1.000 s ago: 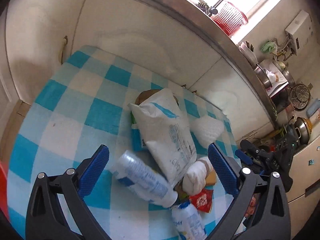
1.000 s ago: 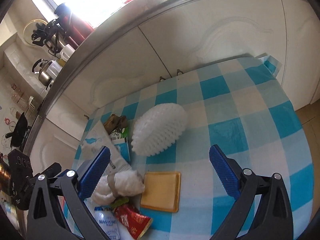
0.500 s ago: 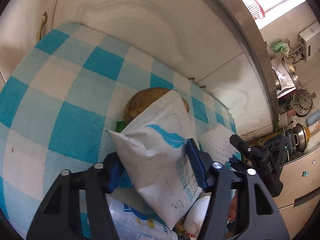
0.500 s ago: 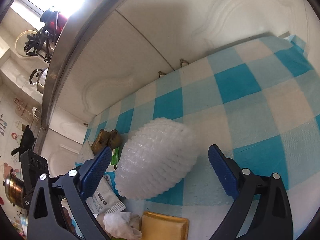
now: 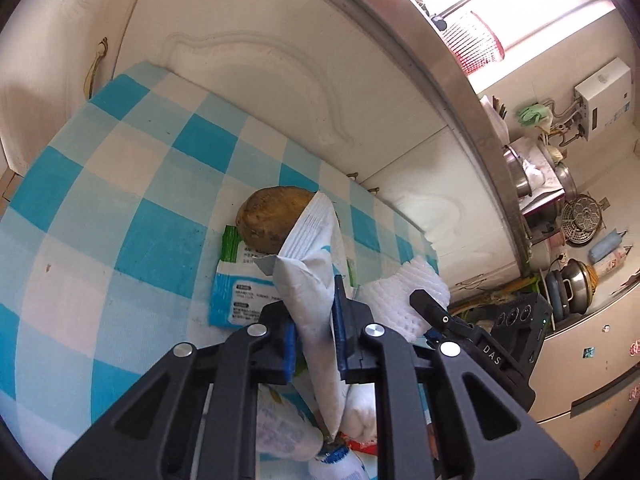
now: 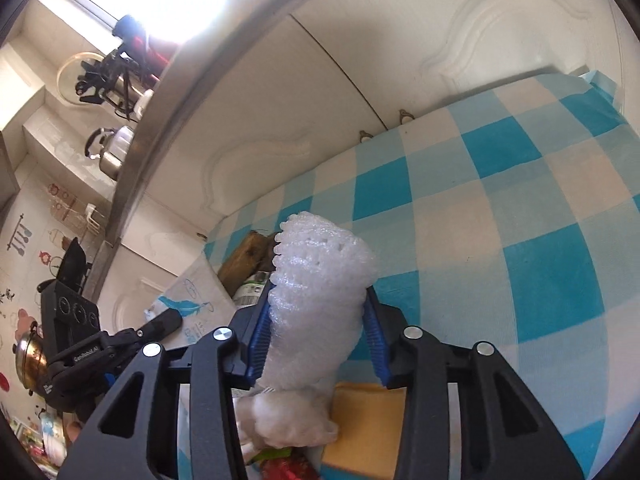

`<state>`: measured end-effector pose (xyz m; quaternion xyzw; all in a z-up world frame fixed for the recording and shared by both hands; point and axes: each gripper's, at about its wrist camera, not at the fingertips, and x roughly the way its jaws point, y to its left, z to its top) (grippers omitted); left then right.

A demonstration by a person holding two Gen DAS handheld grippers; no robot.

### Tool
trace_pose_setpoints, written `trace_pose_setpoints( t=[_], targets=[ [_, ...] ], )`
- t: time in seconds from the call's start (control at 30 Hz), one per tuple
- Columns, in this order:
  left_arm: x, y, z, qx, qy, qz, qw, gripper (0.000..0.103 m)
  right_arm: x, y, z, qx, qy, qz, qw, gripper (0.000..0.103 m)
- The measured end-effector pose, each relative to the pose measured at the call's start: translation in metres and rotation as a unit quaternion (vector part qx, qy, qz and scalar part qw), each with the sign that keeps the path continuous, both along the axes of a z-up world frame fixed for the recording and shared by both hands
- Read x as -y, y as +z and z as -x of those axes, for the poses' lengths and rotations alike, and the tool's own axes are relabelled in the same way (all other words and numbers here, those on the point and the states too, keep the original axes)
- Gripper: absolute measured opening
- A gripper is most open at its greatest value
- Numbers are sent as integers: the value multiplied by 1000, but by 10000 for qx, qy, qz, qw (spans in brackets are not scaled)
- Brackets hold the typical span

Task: Collect trash
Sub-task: 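Carry bag and foam net to the red bucket and open both grippers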

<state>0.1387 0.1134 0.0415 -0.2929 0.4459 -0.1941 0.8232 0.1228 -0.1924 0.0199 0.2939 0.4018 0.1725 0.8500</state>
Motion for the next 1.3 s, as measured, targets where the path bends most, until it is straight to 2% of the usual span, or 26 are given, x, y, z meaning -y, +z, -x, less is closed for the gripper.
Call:
trace_pose_setpoints(
  t=[0.27,0.43,0.6,0.7,0.83,1.0,1.17,1.3],
  targets=[
    [-26,29,39,390,248,266,9986,13,-8,36,35,492,-152,155,9986,41],
    [-54,50,69,630,474,328,9963,13,-23,59,55,736,-35,150,9972,41],
    [-92,67,111,821,787,169,9934,13,-62,77,77,925,376,220,9948,41],
    [-121,73,141,903,1086,-70,9899,13,-95,82,88,954,728,214,9925,41],
    [-168,75,185,968,1601,-416,9815,13,-149,86,103,944,1320,232,9865,41],
    [-225,66,231,907,2164,-818,9686,14,-229,83,118,885,2123,336,9726,42],
    [-263,41,261,682,2604,-1232,9552,14,-308,69,131,760,2787,555,9557,42],
    [-284,18,273,508,2891,-1567,9430,14,-361,53,146,685,3217,961,9395,45]
  ],
)
